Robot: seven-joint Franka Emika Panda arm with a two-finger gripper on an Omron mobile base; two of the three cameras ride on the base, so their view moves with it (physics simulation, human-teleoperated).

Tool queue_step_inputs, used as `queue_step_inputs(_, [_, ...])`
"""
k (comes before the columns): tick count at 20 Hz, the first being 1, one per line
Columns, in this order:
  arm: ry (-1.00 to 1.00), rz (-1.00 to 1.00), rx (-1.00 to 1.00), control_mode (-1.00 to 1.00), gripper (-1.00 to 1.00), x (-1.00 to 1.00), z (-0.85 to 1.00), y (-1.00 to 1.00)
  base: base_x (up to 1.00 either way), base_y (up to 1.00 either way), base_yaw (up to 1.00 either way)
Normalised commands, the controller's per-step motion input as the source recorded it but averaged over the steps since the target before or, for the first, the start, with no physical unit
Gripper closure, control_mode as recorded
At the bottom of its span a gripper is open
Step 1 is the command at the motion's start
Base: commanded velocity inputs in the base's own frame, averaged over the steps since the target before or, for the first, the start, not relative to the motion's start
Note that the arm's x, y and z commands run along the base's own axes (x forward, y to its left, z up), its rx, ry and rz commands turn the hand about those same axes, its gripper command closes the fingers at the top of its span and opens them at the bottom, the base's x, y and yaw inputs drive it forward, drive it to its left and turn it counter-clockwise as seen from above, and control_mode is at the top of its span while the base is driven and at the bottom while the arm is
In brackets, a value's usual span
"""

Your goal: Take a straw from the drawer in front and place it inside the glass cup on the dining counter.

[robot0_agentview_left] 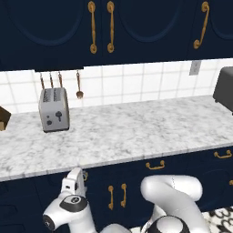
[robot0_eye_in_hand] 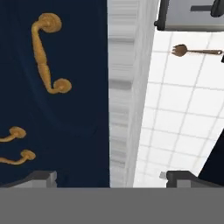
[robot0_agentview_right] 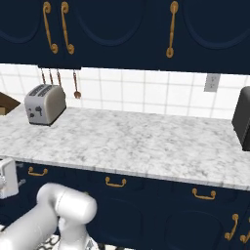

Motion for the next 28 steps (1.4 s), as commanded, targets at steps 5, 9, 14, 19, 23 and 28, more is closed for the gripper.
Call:
queue_step_inputs(5, [0.07,0.15,-0.15,-1.00,-1.00,0.16,-0.65,0.07,0.00,0.00,0.00])
queue_step_inputs(9, [0.00,0.14,-0.02,-1.00,-1.00,0.05,-0.35,0.04,0.00,0.00,0.00])
queue_step_inputs(14, [-0.01,0.14,0.00,-1.00,-1.00,0.30,-0.14,0.01,0.00,0.00,0.00])
queue_step_inputs(19, [0.00,0.12,0.00,-1.00,-1.00,0.28,-0.28,-0.01,0.00,0.00,0.00])
queue_step_inputs(23, [0.00,0.12,0.00,-1.00,-1.00,0.22,-0.23,0.00,0.00,0.00,0.00])
queue_step_inputs(28, [0.05,0.03,0.00,-1.00,-1.00,0.32,-0.17,0.00,0.00,0.00,0.00])
